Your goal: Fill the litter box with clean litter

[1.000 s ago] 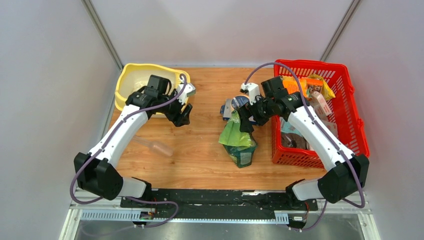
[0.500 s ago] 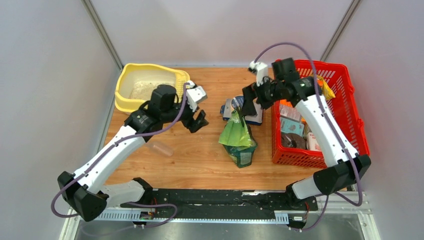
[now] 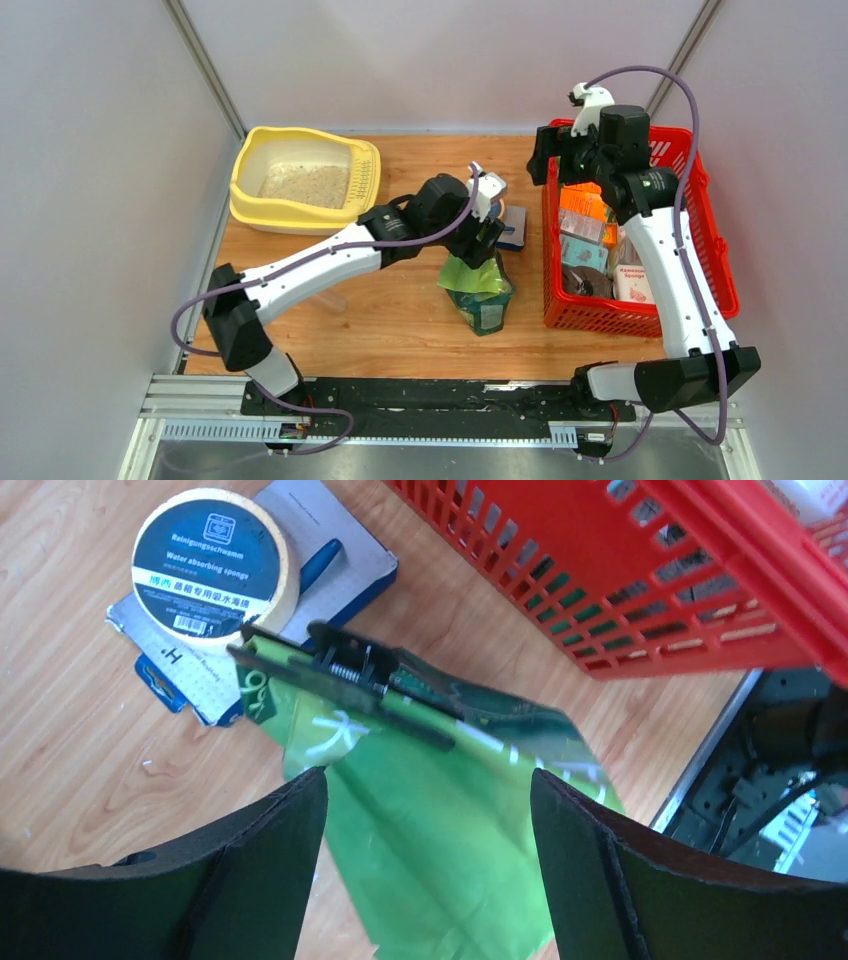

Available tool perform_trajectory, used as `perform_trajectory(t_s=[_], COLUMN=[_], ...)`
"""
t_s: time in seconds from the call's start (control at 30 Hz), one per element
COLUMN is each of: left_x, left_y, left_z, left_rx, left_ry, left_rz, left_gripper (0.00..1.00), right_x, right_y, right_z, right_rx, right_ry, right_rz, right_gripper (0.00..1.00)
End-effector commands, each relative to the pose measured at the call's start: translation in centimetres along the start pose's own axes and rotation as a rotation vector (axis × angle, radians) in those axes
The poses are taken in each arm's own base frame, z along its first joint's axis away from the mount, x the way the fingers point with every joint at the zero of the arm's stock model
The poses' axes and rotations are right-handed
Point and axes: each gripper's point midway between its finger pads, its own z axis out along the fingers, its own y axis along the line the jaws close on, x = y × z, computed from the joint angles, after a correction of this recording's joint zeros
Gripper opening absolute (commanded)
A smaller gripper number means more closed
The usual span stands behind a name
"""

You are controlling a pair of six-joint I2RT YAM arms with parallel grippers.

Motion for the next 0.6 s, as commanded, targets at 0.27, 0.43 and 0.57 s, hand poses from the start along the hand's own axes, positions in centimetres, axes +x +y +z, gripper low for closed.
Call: perform_trajectory(t_s=[0.27, 0.43, 0.57], left_x=[-0.6, 0.7, 2.6], left_y=[-1.5, -2.8, -1.9], left_z=[2.5, 2.9, 2.4], left_rx=[-0.161, -0.208, -0.31], left_ry=[0.071, 0.12, 0.175], left_rz=[-0.175, -0.12, -0.105], left_gripper=[0.8, 0.73, 0.63], right_x=[-2.3, -1.3, -0.9], right_y=[-2.8, -3.3, -3.8], right_z=[-1.7, -1.2, -0.9], right_rx=[0.06, 0.047, 0.027], right_ry=[-0.182, -0.175, -0.169], right_rz=[0.09, 0.125, 0.152], right_gripper=[1.0, 1.0, 1.0])
